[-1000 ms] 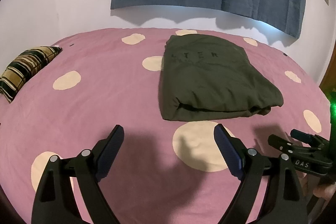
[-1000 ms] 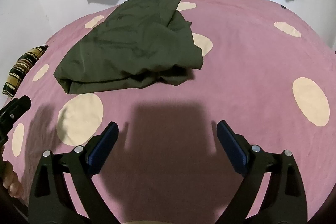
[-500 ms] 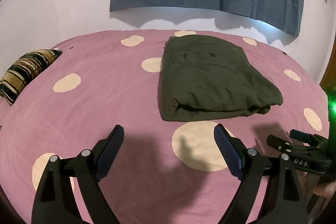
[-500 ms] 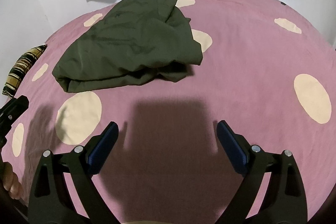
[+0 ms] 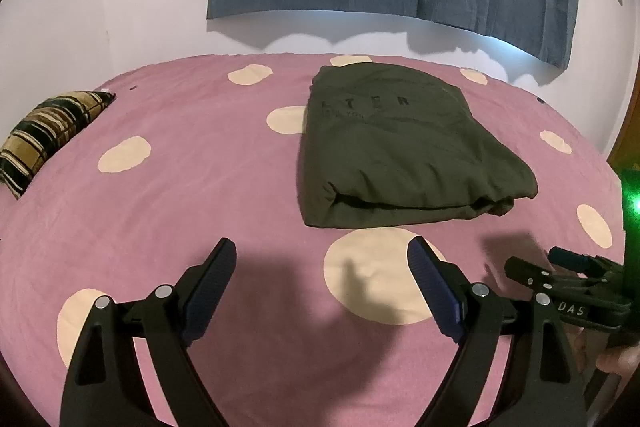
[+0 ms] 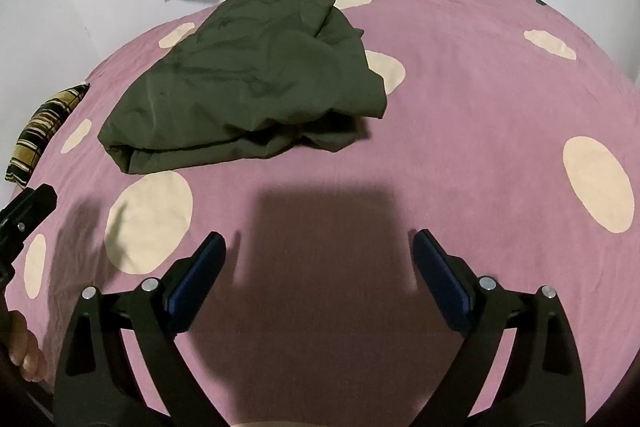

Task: Fold small clothes

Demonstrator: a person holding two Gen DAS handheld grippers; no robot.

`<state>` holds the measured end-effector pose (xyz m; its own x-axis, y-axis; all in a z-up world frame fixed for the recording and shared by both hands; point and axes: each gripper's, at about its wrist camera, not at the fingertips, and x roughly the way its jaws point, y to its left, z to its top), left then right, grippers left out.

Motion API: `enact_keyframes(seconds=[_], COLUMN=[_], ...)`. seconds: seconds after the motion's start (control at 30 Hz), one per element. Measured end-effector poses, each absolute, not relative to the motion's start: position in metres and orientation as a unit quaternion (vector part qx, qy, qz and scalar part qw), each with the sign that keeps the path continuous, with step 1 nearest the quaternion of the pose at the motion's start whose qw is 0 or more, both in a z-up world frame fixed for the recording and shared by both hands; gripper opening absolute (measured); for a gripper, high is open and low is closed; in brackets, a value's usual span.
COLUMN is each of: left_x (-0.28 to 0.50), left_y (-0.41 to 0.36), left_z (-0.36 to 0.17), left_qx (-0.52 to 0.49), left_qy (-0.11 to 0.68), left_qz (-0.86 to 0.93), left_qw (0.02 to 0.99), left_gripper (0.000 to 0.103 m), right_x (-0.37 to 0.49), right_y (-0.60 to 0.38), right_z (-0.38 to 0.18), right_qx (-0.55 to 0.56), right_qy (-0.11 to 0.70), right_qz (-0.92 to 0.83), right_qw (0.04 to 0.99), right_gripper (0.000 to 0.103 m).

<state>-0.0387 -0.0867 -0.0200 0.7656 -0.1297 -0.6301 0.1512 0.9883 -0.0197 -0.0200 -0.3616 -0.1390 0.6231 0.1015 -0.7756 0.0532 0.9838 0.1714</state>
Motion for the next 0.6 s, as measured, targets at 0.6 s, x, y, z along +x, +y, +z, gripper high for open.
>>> enact_keyframes(seconds=[0.6], left_x=[0.001], left_y=[-0.048], left_z=[0.016], left_qx=[-0.013], left_qy=[0.293], left_qz=[-0.038], left_qw=[0.955], left_gripper=[0.090], right_x=[-0.020], right_y=[-0.401], right_z=[-0.110], right_qx=[0.135], right_qy=[0.402], right_qz=[0.024], right_qw=[0.905], right_gripper=[0.094])
